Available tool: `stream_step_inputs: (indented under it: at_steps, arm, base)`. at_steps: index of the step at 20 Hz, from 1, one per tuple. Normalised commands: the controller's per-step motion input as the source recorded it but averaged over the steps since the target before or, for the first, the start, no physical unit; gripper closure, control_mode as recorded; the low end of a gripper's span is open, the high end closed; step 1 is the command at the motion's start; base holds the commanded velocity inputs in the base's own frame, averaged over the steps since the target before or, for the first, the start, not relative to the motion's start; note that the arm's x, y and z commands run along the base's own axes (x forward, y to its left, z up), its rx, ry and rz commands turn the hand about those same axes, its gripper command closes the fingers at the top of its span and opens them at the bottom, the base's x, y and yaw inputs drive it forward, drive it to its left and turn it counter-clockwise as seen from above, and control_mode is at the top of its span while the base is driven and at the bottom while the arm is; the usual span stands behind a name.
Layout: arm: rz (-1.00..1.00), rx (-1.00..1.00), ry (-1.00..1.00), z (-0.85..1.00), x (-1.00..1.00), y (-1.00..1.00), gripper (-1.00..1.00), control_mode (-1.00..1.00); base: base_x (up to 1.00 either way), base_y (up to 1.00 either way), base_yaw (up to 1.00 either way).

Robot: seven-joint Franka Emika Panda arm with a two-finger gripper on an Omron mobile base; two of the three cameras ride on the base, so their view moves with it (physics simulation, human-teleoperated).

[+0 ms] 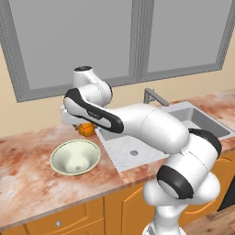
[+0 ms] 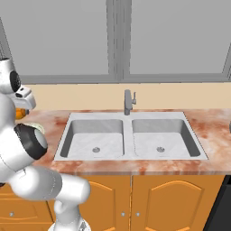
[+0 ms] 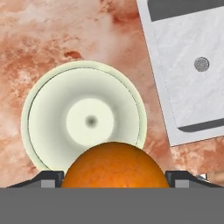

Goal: Pick the pears from the cabinet and place them in one bowl. Pick the orange from the sink and place it in the other bowl.

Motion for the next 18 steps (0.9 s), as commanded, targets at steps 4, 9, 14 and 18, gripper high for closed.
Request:
stream_step_inputs:
  at_steps: [4,9,14,18]
  arm:
    - [0.0,0.0,-0.06,-0.27,0.11,0.2,1.0,-1.0]
    - [0.0,0.0,-0.09,-0.23,0.09,0.15,1.0,-1.0]
    - [0.0,0.0,-0.1,-0.18,0.05,0.11,1.0,-1.0]
    - [0.0,0.0,-0.11,-0.18,0.01,0.08,1.0,-1.0]
  base:
    - [0.0,0.0,0.0]
    - [0.0,0.0,0.0]
    - [0.0,0.0,0.0]
    - [0.0,0.0,0.0]
